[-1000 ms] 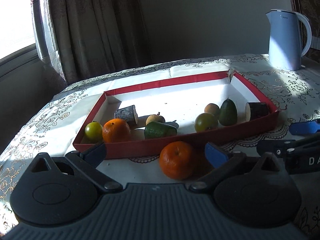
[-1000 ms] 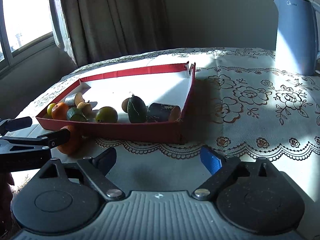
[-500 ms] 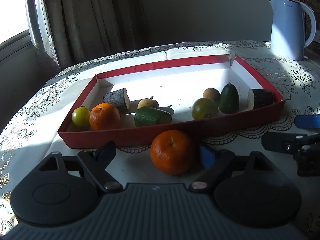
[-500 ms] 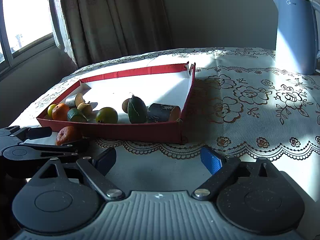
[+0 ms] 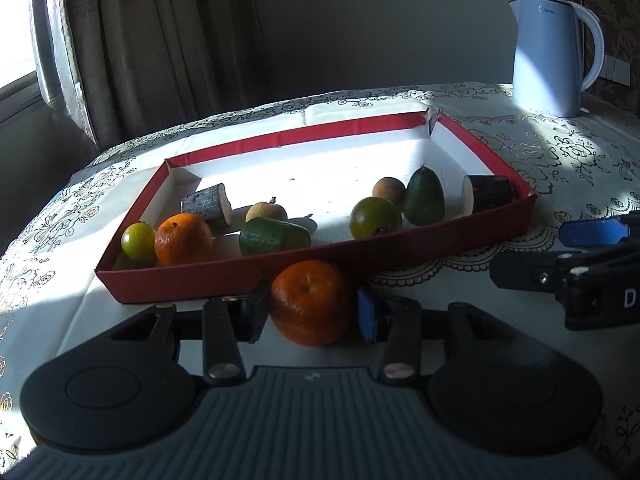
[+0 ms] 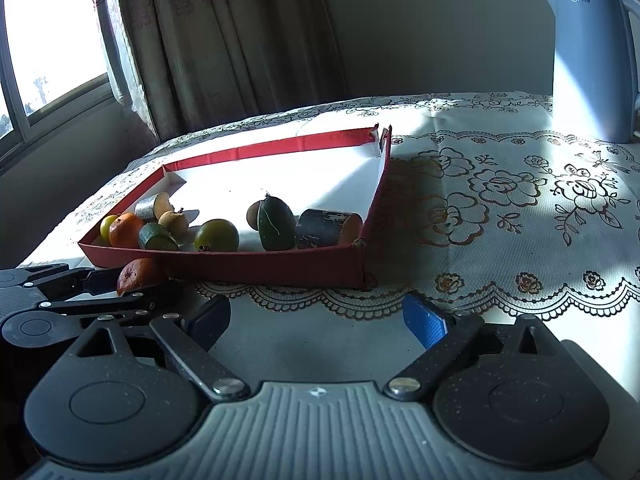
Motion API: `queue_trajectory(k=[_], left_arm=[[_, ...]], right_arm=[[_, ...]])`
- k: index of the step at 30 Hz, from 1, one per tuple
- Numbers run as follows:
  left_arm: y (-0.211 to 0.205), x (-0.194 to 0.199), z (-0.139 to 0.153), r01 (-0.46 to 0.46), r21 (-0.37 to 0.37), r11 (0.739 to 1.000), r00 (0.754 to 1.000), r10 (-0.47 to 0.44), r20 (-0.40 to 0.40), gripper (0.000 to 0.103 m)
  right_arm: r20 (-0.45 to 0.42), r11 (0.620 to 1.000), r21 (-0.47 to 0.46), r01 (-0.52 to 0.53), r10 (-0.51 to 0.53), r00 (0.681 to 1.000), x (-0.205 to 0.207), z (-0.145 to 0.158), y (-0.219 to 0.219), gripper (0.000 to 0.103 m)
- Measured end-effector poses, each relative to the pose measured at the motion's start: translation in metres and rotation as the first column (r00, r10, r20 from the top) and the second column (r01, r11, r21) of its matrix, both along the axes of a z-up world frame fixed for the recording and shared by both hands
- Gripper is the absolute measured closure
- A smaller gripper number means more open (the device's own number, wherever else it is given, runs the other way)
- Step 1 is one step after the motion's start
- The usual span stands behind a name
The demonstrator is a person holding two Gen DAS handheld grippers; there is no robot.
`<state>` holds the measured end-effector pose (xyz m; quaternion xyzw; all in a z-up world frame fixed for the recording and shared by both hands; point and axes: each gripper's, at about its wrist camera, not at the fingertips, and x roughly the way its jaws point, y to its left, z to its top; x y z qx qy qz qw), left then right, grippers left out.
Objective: Organize fruits
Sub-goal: 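Carry the mandarin into the red tray and open the left gripper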
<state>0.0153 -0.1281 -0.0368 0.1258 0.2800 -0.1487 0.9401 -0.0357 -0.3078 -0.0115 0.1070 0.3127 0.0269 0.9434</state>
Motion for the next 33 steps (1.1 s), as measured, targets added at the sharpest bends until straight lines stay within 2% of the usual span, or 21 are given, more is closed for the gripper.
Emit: queue_trajectory(k=[7,12,16,19,24,33], left_arm=[[0.005,-0.003,0.003,-0.017,0.001,1.000,1.000,0.017,0.010,0.062],[0.014,-0.004,0.027,-0.032,-0.026,0.999,0.997,0.034,0.072,0.063],[0.019,0.013,0.050,-0.065,-0.043,0.997,0.990,0.070,0.126,0.063],[0.021,0.032,0.057,-0.090,-0.062,0.994,0.988,0.097,0.117,0.063],[0.015,0.056,0.052,-0.120,-0.067,0.991,0.987,0.126,0.098,0.064],[-0.011,0.077,0.036,-0.079,-0.056,0.995,0.994,0.083,0.065,0.064]], right_arm=[[0.001,1.000,0.003,0.000,0.000,1.000,0.000,0.000,0.000,0.009],[0.001,1.000,0.002,0.000,0.000,1.000,0.000,0.000,0.000,0.009],[0.001,1.000,0.002,0.000,0.000,1.000,0.000,0.000,-0.001,0.009],[0.001,1.000,0.005,0.001,-0.001,1.000,0.000,0.000,-0.001,0.009],[0.001,1.000,0.006,0.000,0.000,1.000,0.001,0.000,-0.001,0.008],[0.000,1.000,0.005,-0.001,0.001,1.000,0.001,0.000,0.000,0.007]])
